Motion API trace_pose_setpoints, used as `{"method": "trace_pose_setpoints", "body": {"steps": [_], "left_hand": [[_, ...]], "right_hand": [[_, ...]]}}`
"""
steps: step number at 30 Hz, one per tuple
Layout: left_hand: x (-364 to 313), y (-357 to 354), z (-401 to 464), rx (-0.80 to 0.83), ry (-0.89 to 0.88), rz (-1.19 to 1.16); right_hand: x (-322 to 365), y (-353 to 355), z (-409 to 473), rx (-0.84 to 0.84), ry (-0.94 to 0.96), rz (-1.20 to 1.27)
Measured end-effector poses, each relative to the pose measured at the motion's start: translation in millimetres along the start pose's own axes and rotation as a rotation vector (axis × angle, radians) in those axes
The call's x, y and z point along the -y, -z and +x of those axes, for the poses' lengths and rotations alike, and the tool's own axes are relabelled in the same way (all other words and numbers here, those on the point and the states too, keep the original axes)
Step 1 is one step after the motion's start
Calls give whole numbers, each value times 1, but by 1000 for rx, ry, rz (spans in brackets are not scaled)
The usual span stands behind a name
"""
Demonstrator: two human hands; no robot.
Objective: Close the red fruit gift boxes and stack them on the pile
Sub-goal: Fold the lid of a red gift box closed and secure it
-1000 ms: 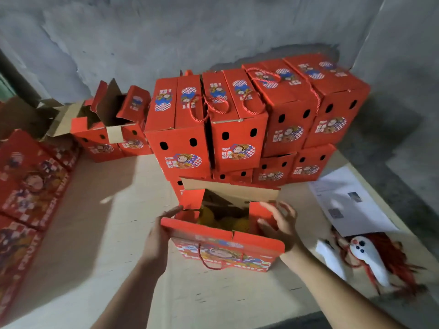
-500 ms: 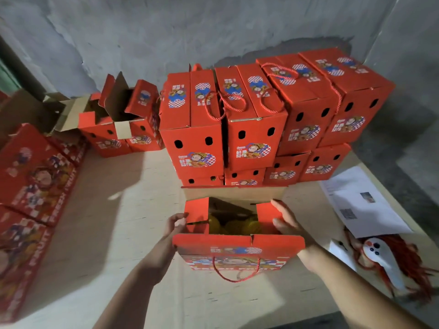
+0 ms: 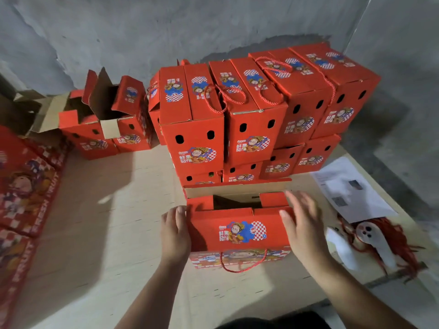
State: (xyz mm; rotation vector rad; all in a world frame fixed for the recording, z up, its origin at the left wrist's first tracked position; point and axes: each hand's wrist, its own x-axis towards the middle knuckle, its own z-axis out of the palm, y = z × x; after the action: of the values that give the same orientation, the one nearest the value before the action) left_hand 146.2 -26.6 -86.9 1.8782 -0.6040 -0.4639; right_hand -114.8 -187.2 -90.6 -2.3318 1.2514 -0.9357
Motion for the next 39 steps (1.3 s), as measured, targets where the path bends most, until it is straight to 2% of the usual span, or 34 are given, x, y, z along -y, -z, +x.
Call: {"method": "trace_pose_setpoints", "body": {"steps": [2,4,6,9,13,17,20,22,24,25,27,29,30,34,36,39], "left_hand": [[-1,-2,-3,-94,-192,231],[3,-9,-14,-56,-440,485],[6,-16,-24,-6,-573,607],[4,-19,-24,-34,-561,640],[5,-21,-19,-34,-525,643],[6,-22,-24,-79,-424,561],[7,-16,-27,-95,-352,278],[7,-7,-26,-203,-291,110],[1,2,-17,-246,-340,171],[-3,4,-8,-181,-400,282],[-14,6,16,119,-485,583],[-28,1,41,419,-485,867],[-33,-3,49,490,-484,967],[-28,-7,51,421,-593,1232],[-20,-6,46,391,-620,1238],[-18,-8,43,411,-571,1144]], "right_hand": [[6,-8,-5,97,141,-117],[10,-11,-11,204,101,-157],[12,-10,-12,256,-14,-240],[20,2,6,212,-193,-54],[30,24,48,166,-63,160],[33,16,42,271,11,-1],[24,9,32,331,-5,-13],[21,10,36,423,21,-62],[21,10,43,509,75,-217],[24,11,48,513,114,-309],[30,12,60,497,201,-482],[34,11,69,498,273,-610],[34,9,70,501,300,-650],[31,-3,48,450,269,-585],[29,-6,39,461,230,-526],[27,-8,44,563,202,-531]]}}
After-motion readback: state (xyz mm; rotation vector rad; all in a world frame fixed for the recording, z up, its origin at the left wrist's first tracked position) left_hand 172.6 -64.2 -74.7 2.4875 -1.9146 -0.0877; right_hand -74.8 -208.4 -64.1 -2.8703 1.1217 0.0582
